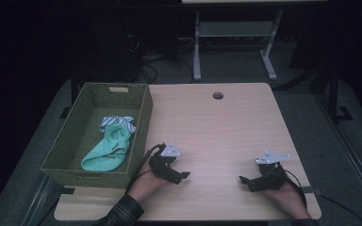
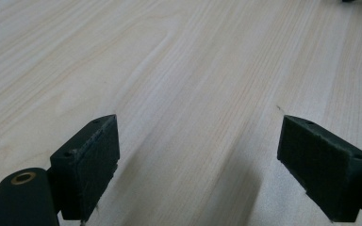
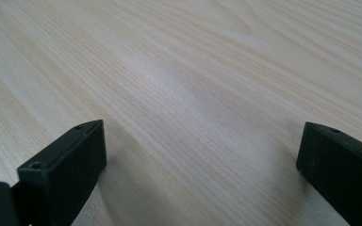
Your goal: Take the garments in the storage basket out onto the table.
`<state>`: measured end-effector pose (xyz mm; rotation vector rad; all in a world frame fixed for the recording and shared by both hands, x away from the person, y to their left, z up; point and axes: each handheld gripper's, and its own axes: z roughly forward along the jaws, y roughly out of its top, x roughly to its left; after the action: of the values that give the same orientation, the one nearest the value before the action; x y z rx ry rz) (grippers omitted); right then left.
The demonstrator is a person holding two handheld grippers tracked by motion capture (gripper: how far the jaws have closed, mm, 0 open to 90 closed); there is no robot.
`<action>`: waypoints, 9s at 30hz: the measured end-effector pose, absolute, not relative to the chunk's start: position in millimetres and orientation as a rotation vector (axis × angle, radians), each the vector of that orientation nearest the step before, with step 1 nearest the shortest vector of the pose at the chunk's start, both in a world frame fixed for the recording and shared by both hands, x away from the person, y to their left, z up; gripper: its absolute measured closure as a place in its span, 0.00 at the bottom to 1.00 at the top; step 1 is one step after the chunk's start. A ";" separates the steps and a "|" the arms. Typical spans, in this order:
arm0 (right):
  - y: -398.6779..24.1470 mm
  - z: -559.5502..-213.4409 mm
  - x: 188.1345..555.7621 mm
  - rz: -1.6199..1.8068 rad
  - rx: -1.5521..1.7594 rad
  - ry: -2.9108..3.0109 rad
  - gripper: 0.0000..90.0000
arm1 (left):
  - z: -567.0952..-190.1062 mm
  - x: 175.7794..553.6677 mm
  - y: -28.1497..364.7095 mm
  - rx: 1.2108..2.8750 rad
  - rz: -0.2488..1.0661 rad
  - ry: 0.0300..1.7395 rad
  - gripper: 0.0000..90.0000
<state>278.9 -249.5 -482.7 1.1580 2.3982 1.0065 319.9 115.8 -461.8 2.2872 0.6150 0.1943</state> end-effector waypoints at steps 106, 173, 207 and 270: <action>-249.3 -482.8 278.9 1.009 1.160 2.397 0.02 | -388.0 320.8 120.8 2.220 0.207 0.603 0.15; -249.4 -482.8 278.9 1.009 1.158 2.397 0.02 | -355.1 331.9 159.9 2.134 0.189 0.569 0.15; -249.2 -482.8 278.8 1.011 1.154 2.401 0.02 | -358.4 341.2 212.4 2.108 0.270 0.718 0.15; -249.4 -482.8 279.0 1.012 1.142 2.404 0.02 | -393.0 367.0 306.4 2.161 0.453 1.071 0.17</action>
<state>279.0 -249.4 -482.8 1.1424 2.4042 1.0117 367.0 306.4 -393.0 2.1608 1.0707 0.4531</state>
